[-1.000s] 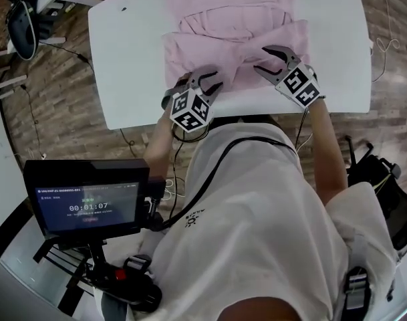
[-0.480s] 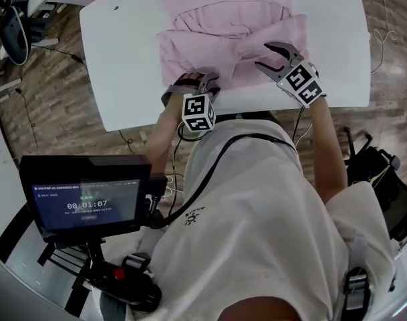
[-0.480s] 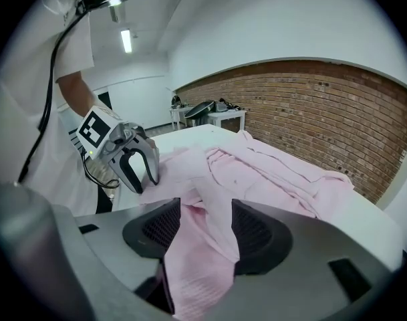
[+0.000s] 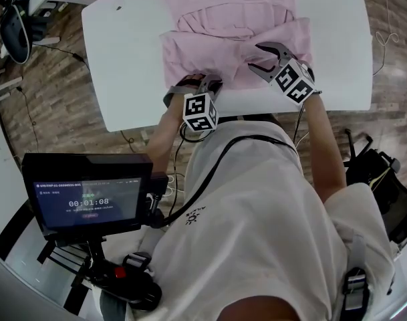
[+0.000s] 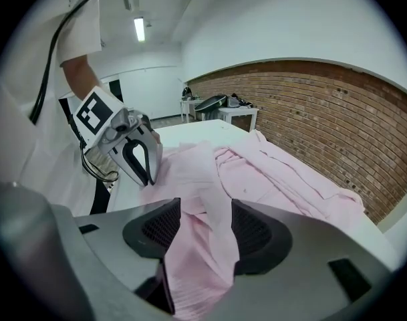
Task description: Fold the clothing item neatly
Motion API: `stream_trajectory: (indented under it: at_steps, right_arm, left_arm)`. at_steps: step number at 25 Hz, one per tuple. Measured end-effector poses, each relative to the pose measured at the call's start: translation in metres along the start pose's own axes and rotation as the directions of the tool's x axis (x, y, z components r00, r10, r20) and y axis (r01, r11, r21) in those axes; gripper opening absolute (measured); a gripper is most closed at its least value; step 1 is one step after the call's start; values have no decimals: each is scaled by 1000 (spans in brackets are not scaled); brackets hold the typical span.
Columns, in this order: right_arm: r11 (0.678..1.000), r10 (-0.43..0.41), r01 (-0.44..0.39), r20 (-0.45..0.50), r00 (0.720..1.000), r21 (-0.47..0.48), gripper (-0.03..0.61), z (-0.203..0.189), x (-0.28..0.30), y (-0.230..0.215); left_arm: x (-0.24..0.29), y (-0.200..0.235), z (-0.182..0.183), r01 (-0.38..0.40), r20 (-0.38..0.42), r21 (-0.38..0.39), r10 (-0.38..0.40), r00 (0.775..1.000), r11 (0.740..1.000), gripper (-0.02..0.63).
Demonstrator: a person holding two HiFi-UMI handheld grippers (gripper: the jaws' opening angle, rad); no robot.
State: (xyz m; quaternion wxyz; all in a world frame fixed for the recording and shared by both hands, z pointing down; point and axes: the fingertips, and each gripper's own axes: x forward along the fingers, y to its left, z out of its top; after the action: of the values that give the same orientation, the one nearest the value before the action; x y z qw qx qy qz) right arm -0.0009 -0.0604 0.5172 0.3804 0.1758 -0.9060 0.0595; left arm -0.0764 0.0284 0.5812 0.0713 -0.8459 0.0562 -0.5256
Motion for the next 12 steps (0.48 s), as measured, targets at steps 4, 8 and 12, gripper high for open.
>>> stream_trajectory:
  at_steps: [4, 8, 12]
  right_arm:
    - [999, 10, -11, -25, 1000, -43, 239, 3, 9, -1]
    - [998, 22, -24, -36, 999, -51, 239, 3, 14, -4]
    - [997, 4, -9, -62, 998, -82, 68, 2, 18, -7]
  left_arm:
    - [-21, 14, 10, 14, 34, -72, -12, 999, 997, 29]
    - [-32, 17, 15, 70, 35, -68, -67, 997, 995, 29]
    - [-37, 14, 18, 82, 36, -63, -79, 996, 995, 29]
